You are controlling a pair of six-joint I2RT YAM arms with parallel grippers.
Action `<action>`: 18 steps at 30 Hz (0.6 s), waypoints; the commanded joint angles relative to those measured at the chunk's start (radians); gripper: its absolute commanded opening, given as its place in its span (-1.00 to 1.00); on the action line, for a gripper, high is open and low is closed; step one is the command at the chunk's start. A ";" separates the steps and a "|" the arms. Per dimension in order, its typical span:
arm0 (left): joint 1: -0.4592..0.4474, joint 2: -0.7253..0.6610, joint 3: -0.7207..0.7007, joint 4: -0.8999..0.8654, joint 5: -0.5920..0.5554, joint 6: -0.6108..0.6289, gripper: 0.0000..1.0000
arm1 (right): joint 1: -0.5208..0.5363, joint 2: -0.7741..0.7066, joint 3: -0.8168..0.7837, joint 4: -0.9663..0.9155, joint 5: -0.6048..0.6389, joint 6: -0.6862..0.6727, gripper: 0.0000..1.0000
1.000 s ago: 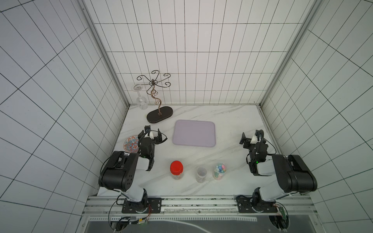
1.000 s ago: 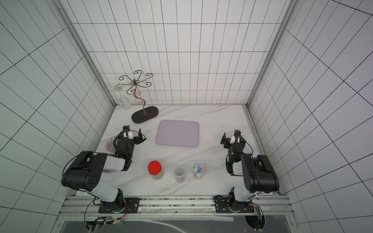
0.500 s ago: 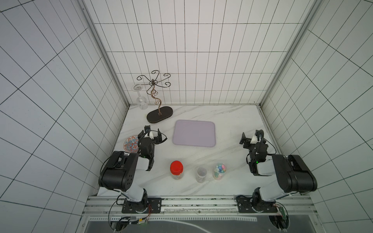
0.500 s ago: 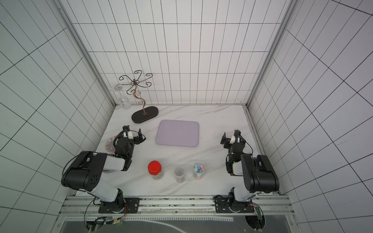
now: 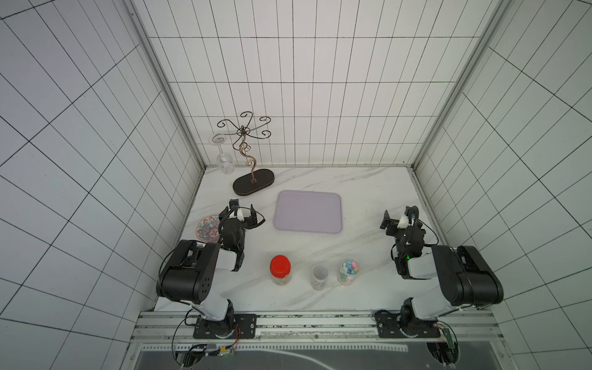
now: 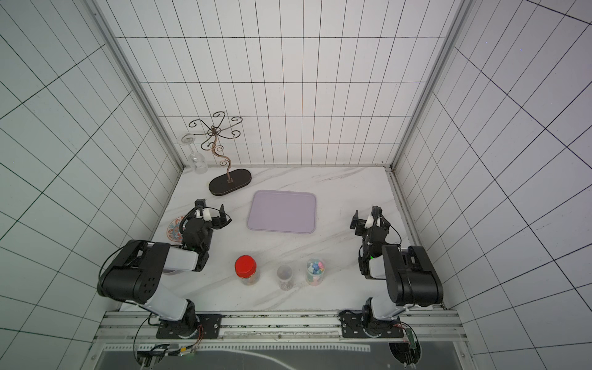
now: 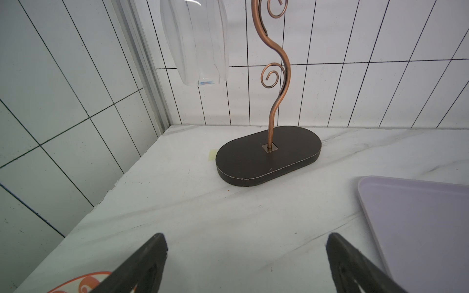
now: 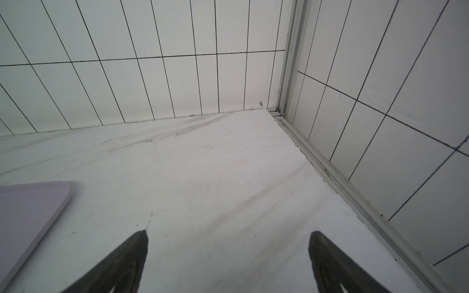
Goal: Pour the candies out of the jar
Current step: Pick up the jar from the center of the board.
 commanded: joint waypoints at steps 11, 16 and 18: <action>0.033 -0.211 0.061 -0.261 -0.001 -0.053 0.95 | -0.003 -0.215 0.102 -0.347 0.004 0.042 0.99; 0.032 -0.402 0.266 -0.726 -0.059 -0.265 0.95 | 0.001 -0.361 0.369 -0.903 -0.124 0.141 0.99; 0.030 -0.432 0.360 -0.876 -0.084 -0.323 0.94 | 0.010 -0.383 0.461 -1.057 -0.209 0.167 0.99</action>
